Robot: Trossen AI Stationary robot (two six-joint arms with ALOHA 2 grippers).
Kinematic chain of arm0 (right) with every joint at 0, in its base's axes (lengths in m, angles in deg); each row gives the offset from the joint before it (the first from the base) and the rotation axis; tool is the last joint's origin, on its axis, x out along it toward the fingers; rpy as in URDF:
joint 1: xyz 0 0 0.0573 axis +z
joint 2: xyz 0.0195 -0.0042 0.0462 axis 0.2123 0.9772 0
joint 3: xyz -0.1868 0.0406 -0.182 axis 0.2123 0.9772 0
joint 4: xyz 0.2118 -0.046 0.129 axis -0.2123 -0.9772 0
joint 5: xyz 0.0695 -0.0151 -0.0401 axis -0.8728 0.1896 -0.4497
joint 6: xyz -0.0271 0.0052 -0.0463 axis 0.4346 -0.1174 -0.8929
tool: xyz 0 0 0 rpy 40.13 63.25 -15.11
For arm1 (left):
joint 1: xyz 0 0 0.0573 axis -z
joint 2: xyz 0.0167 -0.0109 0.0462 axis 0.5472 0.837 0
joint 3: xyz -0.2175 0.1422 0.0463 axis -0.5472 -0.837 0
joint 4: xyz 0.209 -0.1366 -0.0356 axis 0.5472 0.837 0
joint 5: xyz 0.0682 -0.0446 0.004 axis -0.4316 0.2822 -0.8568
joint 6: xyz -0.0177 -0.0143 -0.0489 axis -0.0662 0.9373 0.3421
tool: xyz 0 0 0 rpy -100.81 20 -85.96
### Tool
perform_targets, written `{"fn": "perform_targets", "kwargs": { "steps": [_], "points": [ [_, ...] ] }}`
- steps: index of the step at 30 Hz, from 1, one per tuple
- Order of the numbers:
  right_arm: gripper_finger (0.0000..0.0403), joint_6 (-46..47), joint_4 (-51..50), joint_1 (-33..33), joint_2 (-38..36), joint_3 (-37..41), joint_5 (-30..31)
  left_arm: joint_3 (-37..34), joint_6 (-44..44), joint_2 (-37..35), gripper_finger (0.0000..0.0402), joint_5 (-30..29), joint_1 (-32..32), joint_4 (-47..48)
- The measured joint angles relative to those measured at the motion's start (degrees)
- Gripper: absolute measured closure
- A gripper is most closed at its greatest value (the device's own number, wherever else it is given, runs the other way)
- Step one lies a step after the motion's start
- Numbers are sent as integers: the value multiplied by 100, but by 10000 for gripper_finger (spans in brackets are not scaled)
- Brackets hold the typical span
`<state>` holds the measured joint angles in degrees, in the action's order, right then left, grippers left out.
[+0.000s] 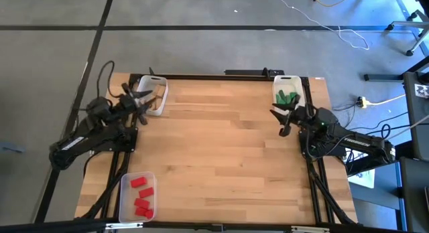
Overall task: Sort & place blocks by color
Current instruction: Return to Home Position
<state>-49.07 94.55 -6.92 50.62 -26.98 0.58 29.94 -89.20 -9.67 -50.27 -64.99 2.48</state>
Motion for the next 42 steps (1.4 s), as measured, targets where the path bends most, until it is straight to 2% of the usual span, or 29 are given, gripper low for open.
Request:
{"fn": "perform_targets", "kwargs": {
  "steps": [9,16,26,32,42],
  "points": [
    [265,11,-306,0,4,-2,-1,-1033,11,-2,252,442,-2,-1210],
    [265,14,-376,0,4,-4,-50,-1775,223,-5,252,527,-4,-1764],
    [265,56,-905,0,4,-7,-57,-1773,296,-4,252,1496,-11,-1601],
    [265,642,-1301,0,11,-7,-73,-1772,330,-2,252,2040,-9,-1529],
    [265,760,-1297,-1,22,-7,-315,-1771,501,-2,252,2229,-9,-1530]
  ]
}}
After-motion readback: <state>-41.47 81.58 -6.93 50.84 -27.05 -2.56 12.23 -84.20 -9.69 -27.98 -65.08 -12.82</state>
